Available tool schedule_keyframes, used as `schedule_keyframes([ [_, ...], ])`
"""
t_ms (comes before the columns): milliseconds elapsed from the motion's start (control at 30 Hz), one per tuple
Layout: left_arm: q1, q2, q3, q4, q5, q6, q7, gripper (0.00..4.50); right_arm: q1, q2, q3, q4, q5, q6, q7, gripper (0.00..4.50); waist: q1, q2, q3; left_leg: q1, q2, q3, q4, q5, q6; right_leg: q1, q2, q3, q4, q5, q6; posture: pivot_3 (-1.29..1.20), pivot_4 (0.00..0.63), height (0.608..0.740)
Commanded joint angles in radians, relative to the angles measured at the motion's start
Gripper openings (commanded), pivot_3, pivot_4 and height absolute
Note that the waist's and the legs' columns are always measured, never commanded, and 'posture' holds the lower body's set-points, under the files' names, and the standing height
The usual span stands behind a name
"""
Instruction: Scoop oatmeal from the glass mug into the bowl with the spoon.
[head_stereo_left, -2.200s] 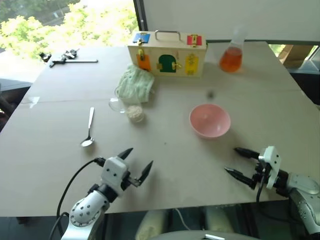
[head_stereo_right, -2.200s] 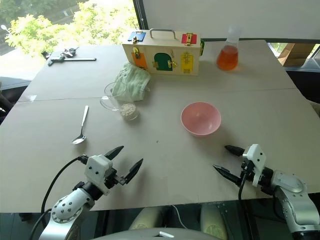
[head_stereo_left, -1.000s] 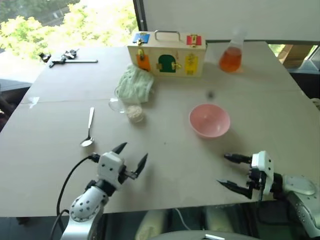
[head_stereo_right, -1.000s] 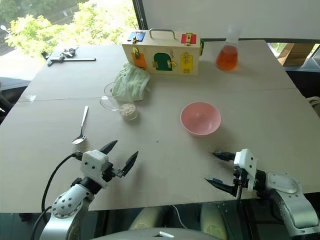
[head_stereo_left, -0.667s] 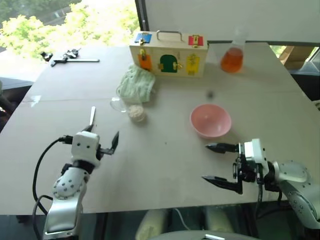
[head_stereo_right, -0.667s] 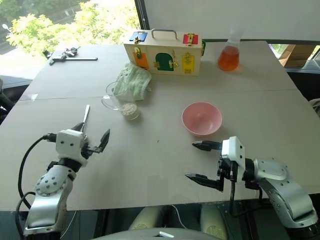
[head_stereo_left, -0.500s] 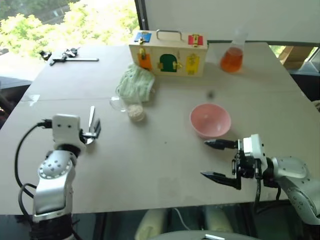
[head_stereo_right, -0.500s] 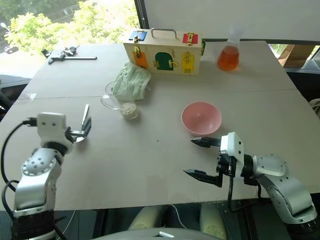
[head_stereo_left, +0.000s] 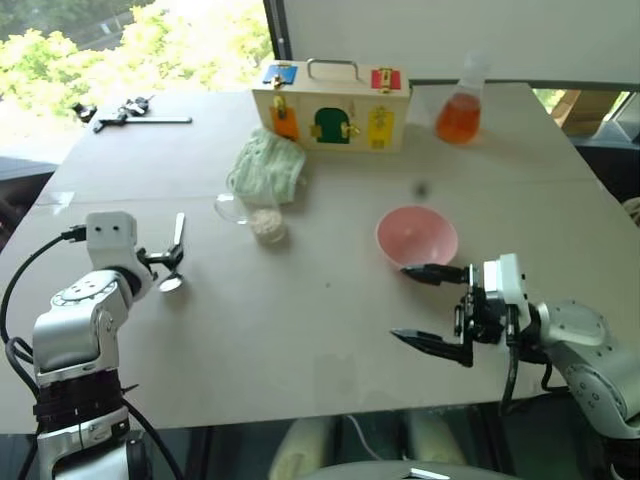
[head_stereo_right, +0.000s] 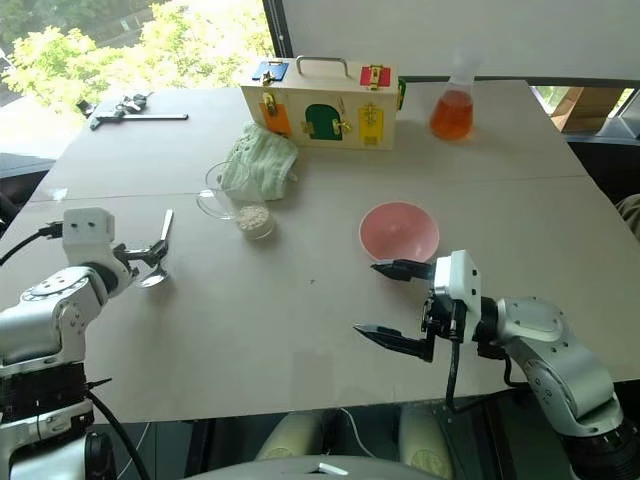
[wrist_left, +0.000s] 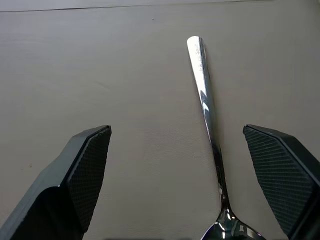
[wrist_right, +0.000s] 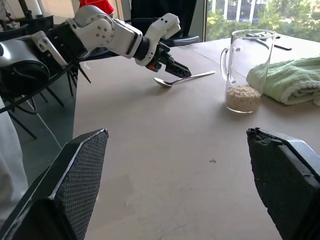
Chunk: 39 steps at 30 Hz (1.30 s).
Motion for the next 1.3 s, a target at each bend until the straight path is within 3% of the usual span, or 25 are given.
schedule_keyframes([
  [33,-0.007,0.025,-0.035,0.046,0.014,-0.055,-0.046,4.46,-0.003,0.000,-0.010,-0.038,0.005,-0.009,-0.009,4.50,0.000,0.000,0.000,0.000,0.000,0.000,0.000,0.000,0.000,0.000,0.000,0.000,0.000,0.000,0.000,0.00,0.150,0.740],
  [167,-0.005,0.041,-0.062,0.099,0.012,-0.066,-0.087,4.46,0.008,-0.003,-0.012,-0.038,-0.002,-0.015,-0.009,4.50,0.000,0.000,0.000,0.000,0.000,0.000,0.000,0.000,0.000,0.000,0.000,0.000,0.001,0.000,0.000,0.00,0.150,0.740],
  [200,-0.004,0.041,-0.063,0.106,-0.004,-0.050,-0.106,4.23,0.010,-0.002,-0.012,-0.039,-0.003,-0.016,-0.011,4.50,0.000,0.001,0.000,0.000,0.000,0.000,0.000,0.000,0.000,0.000,0.000,0.000,0.001,0.000,0.000,0.00,0.150,0.740],
  [300,-0.004,0.048,-0.068,0.113,-0.021,-0.016,-0.133,3.17,0.011,0.000,-0.013,-0.037,-0.006,-0.020,-0.014,4.50,0.000,0.001,0.000,0.000,0.000,0.000,0.000,0.000,0.000,0.000,-0.001,0.000,0.001,0.000,0.000,0.00,0.150,0.740],
  [433,-0.005,0.054,-0.070,0.110,-0.017,0.016,-0.128,1.13,0.012,0.003,-0.010,-0.032,-0.010,-0.027,-0.016,4.50,-0.005,0.002,-0.001,0.001,0.000,0.001,0.000,0.000,0.000,0.000,-0.001,0.001,0.002,0.000,0.000,0.00,0.150,0.740],
  [533,0.011,0.039,-0.050,0.092,-0.019,0.033,-0.108,0.04,0.015,0.002,-0.013,-0.026,-0.013,-0.035,-0.017,4.50,-0.010,0.002,-0.001,0.002,0.000,0.001,0.000,0.000,0.000,0.000,0.000,0.001,0.003,0.000,0.000,0.00,0.150,0.740],
  [767,0.073,-0.059,0.062,0.005,-0.082,-0.011,-0.073,0.04,0.025,0.009,-0.016,-0.008,-0.021,-0.048,-0.018,4.50,-0.022,0.003,-0.002,0.002,0.000,0.002,0.000,0.000,0.000,0.000,-0.001,0.003,0.003,0.000,0.000,0.00,0.150,0.740],
  [933,0.100,-0.145,0.173,-0.064,-0.108,-0.301,-0.063,0.04,0.030,0.008,-0.018,0.002,-0.018,-0.049,-0.010,4.50,-0.018,0.001,-0.001,0.002,0.000,0.002,0.000,0.000,0.000,0.000,-0.001,0.003,0.002,0.000,0.000,0.00,0.150,0.740],
  [1067,0.153,-0.183,0.251,-0.179,-0.183,-0.431,-0.098,0.04,0.026,0.003,-0.022,0.012,-0.011,-0.048,-0.001,4.50,-0.019,-0.002,-0.001,0.000,0.000,0.001,0.001,0.000,0.000,0.000,-0.001,0.001,0.002,0.000,0.000,0.00,0.150,0.740],
  [1300,0.211,-0.088,0.259,-0.395,-0.299,-0.486,-0.235,0.04,-0.037,-0.037,-0.009,0.008,0.034,0.035,0.025,4.50,-0.012,-0.002,-0.001,-0.001,0.000,0.001,0.001,0.000,0.000,0.000,-0.002,0.000,0.001,0.000,0.000,0.00,0.150,0.740],
])
